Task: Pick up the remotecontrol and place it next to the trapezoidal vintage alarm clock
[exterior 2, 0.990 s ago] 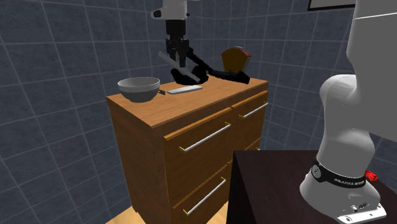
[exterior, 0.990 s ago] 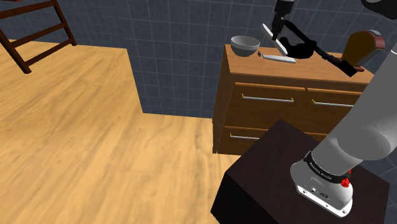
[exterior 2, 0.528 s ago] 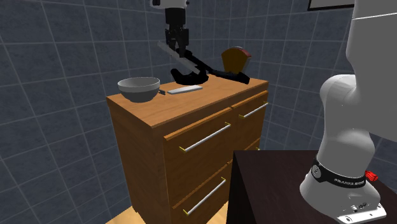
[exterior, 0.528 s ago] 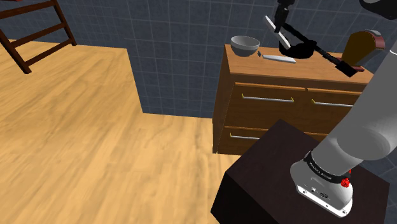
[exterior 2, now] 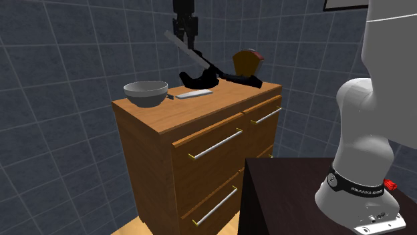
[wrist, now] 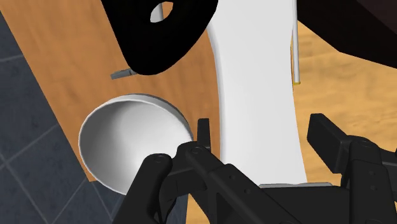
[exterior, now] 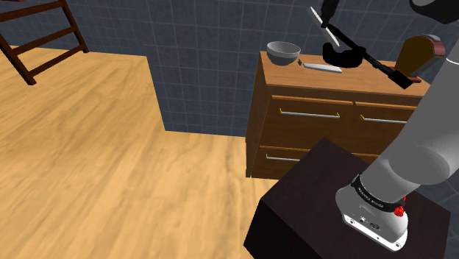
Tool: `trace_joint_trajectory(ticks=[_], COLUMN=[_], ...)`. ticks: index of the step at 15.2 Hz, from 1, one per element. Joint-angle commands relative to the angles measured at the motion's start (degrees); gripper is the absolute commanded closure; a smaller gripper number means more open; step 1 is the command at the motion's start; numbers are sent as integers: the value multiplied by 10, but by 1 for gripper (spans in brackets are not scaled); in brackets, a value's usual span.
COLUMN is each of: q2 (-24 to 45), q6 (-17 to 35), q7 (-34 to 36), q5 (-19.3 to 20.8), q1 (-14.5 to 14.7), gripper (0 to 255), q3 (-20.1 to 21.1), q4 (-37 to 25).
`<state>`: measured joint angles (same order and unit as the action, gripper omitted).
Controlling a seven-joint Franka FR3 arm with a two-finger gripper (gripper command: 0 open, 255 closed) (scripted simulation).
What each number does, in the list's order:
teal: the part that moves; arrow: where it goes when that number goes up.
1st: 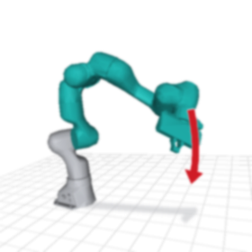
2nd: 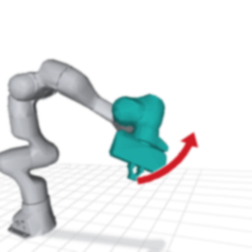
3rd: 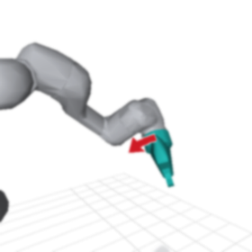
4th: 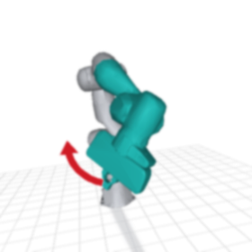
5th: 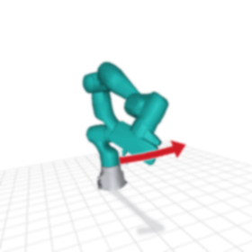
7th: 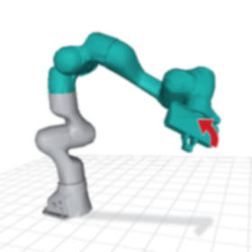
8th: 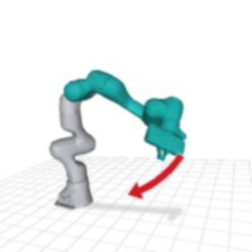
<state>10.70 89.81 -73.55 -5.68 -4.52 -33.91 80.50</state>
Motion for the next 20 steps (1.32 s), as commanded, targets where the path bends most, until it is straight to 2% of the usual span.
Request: trace_joint_trajectory(ticks=[1, 8, 14, 20], q2=[7, 32, -21, -48], q6=[-21, -79, -60, -52], q7=[-2, -8, -69, -140], q5=[-4, -19, 7, 20], q1=[-4, -19, -44, -81], gripper=[255, 255, 255, 255], q3=[-1, -3, -29, -58], q4=[-27, -107, -40, -9])
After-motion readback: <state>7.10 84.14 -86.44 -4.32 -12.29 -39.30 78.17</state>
